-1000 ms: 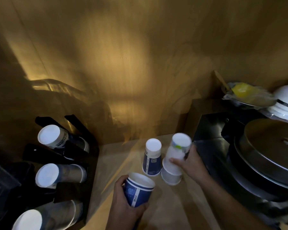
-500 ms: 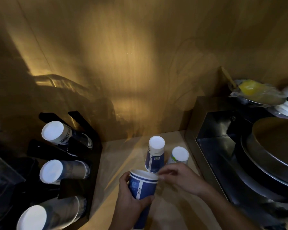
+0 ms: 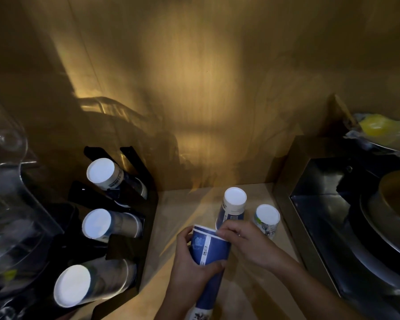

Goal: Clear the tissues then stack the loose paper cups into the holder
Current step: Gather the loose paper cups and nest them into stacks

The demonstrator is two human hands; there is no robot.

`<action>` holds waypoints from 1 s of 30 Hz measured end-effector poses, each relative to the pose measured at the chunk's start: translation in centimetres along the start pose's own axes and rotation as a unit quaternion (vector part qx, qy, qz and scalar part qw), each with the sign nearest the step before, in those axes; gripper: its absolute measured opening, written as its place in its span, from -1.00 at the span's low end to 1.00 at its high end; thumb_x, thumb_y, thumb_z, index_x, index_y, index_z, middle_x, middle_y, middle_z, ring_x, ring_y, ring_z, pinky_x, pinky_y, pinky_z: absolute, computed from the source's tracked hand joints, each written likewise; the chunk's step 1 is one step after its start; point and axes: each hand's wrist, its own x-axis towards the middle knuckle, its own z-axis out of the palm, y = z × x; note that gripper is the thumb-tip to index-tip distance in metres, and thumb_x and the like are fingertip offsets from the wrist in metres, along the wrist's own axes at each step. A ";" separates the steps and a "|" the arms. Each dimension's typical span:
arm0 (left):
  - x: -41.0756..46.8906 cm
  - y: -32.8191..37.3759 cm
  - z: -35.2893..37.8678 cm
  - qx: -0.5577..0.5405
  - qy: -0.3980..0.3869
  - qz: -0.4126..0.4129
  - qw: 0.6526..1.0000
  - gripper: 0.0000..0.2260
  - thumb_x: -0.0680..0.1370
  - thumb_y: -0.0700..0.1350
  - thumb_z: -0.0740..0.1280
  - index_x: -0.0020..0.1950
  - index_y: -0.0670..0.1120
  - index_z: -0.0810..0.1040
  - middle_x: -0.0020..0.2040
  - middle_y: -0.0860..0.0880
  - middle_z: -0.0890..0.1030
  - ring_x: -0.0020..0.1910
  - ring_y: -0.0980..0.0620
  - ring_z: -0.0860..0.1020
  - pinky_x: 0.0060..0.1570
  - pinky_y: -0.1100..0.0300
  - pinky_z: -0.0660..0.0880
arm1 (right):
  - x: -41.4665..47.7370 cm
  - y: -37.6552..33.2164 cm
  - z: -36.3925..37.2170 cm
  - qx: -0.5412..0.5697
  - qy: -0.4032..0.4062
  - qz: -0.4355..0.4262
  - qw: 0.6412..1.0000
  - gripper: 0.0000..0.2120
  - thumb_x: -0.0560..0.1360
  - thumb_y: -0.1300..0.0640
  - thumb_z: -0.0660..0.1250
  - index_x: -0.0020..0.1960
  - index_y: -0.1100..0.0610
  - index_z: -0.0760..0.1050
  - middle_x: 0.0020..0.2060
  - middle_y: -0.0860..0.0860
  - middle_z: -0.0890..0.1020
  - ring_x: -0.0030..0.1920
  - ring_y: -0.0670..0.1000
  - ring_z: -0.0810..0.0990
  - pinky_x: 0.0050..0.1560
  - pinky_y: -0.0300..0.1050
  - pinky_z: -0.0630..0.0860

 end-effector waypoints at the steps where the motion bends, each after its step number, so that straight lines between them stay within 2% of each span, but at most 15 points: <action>1: 0.0 0.1 -0.2 0.001 0.002 0.001 1.000 -0.25 0.15 -0.17 0.62 0.08 0.32 0.27 0.08 0.20 0.42 -0.12 0.47 0.49 -0.32 0.55 0.46 | 0.2 -0.1 0.1 -0.001 0.003 -0.005 1.000 -0.77 0.54 0.11 0.24 -0.28 -0.04 0.50 -0.36 -0.17 0.59 -0.28 -0.23 0.52 -0.26 -0.38 0.41; 3: -0.1 0.3 -0.6 -0.007 -0.005 -0.003 1.000 -0.27 0.12 -0.07 0.62 0.07 0.34 0.27 0.08 0.18 0.44 -0.12 0.41 0.53 -0.32 0.51 0.48 | 0.6 -0.3 0.1 0.006 0.020 -0.011 1.000 -0.75 0.54 0.14 0.23 -0.29 -0.03 0.48 -0.37 -0.15 0.58 -0.29 -0.22 0.52 -0.26 -0.36 0.41; 5: -0.4 0.4 -1.2 -0.029 -0.020 -0.024 0.999 -0.26 0.04 0.05 0.59 0.09 0.31 0.29 0.10 0.10 0.48 -0.10 0.25 0.59 -0.27 0.39 0.53 | 1.0 -0.5 -0.6 0.034 0.057 -0.009 0.998 -0.74 0.55 0.17 0.21 -0.28 -0.01 0.49 -0.40 -0.16 0.57 -0.33 -0.22 0.51 -0.28 -0.36 0.42; 7: -0.8 0.2 -1.7 -0.059 -0.039 -0.050 0.996 -0.25 -0.02 0.09 0.58 0.10 0.26 0.34 0.12 0.02 0.50 -0.06 0.11 0.61 -0.24 0.28 0.56 | 1.2 -0.7 -1.6 0.051 0.081 -0.002 0.995 -0.75 0.56 0.16 0.19 -0.27 0.01 0.50 -0.40 -0.20 0.57 -0.35 -0.22 0.51 -0.31 -0.39 0.42; 9: -1.2 0.2 -2.1 -0.084 -0.054 -0.065 0.993 -0.26 -0.03 0.05 0.57 0.10 0.21 0.38 0.10 0.00 0.52 -0.11 0.11 0.63 -0.30 0.32 0.56 | 1.3 -0.9 -2.5 0.057 0.088 -0.008 0.994 -0.75 0.56 0.16 0.18 -0.27 0.03 0.49 -0.41 -0.20 0.56 -0.36 -0.22 0.48 -0.32 -0.43 0.39; 14: -1.6 0.5 -2.4 -0.117 -0.076 -0.073 0.988 -0.27 0.00 -0.02 0.56 0.12 0.13 0.40 0.08 -0.04 0.54 -0.20 0.19 0.65 -0.36 0.37 0.55 | 1.6 -1.2 -3.5 0.070 0.122 -0.040 0.989 -0.75 0.55 0.21 0.19 -0.28 0.12 0.49 -0.38 -0.06 0.51 -0.31 -0.10 0.45 -0.26 -0.29 0.37; 16: -1.7 0.6 -2.5 -0.123 -0.077 -0.072 0.987 -0.27 0.00 -0.02 0.56 0.13 0.14 0.40 0.09 -0.05 0.53 -0.20 0.20 0.65 -0.36 0.37 0.54 | 1.4 -1.3 -3.5 0.076 0.125 -0.045 0.988 -0.76 0.55 0.22 0.20 -0.28 0.13 0.49 -0.37 -0.04 0.51 -0.31 -0.10 0.45 -0.26 -0.30 0.37; 18: -1.8 0.5 -2.5 -0.128 -0.080 -0.069 0.986 -0.24 0.01 -0.01 0.56 0.15 0.19 0.36 0.09 -0.03 0.53 -0.18 0.20 0.65 -0.35 0.36 0.55 | 1.1 -1.5 -3.2 0.061 0.096 -0.040 0.993 -0.76 0.55 0.20 0.20 -0.27 0.10 0.51 -0.40 -0.11 0.53 -0.33 -0.14 0.47 -0.28 -0.34 0.38; 21: -1.8 0.5 -2.2 -0.126 -0.083 -0.052 0.987 -0.12 0.05 0.00 0.58 0.24 0.33 0.23 0.12 -0.02 0.53 -0.10 0.12 0.66 -0.29 0.30 0.58 | 0.5 -1.5 -2.0 0.025 -0.004 -0.005 1.000 -0.76 0.54 0.21 0.23 -0.27 0.06 0.53 -0.38 -0.11 0.55 -0.32 -0.17 0.49 -0.27 -0.34 0.40; 24: -1.8 0.2 -2.1 -0.092 -0.100 -0.020 0.990 -0.14 0.11 -0.03 0.58 0.25 0.41 0.21 0.14 0.06 0.53 -0.04 0.16 0.64 -0.22 0.33 0.58 | 0.0 -1.0 -0.3 0.023 -0.109 0.031 0.993 -0.81 0.52 0.22 0.26 -0.23 0.23 0.55 -0.31 0.04 0.55 -0.26 -0.15 0.50 -0.22 -0.33 0.39; 28: -1.9 0.5 -2.2 -0.052 -0.114 -0.029 0.992 -0.26 0.13 0.08 0.54 0.21 0.39 0.28 0.13 0.16 0.48 -0.07 0.33 0.58 -0.25 0.44 0.53 | 0.0 -0.5 0.2 0.040 -0.108 0.049 0.992 -0.82 0.53 0.16 0.26 -0.21 0.14 0.57 -0.27 0.06 0.58 -0.22 -0.08 0.52 -0.16 -0.22 0.42; 30: -1.6 0.7 -2.3 -0.065 -0.099 -0.067 0.991 -0.35 0.14 0.10 0.55 0.13 0.38 0.33 0.07 0.09 0.52 -0.13 0.25 0.62 -0.31 0.39 0.55 | 0.2 -0.2 0.4 -0.004 -0.079 0.033 0.996 -0.83 0.55 0.10 0.23 -0.16 -0.02 0.55 -0.21 -0.05 0.62 -0.16 -0.11 0.57 -0.08 -0.16 0.47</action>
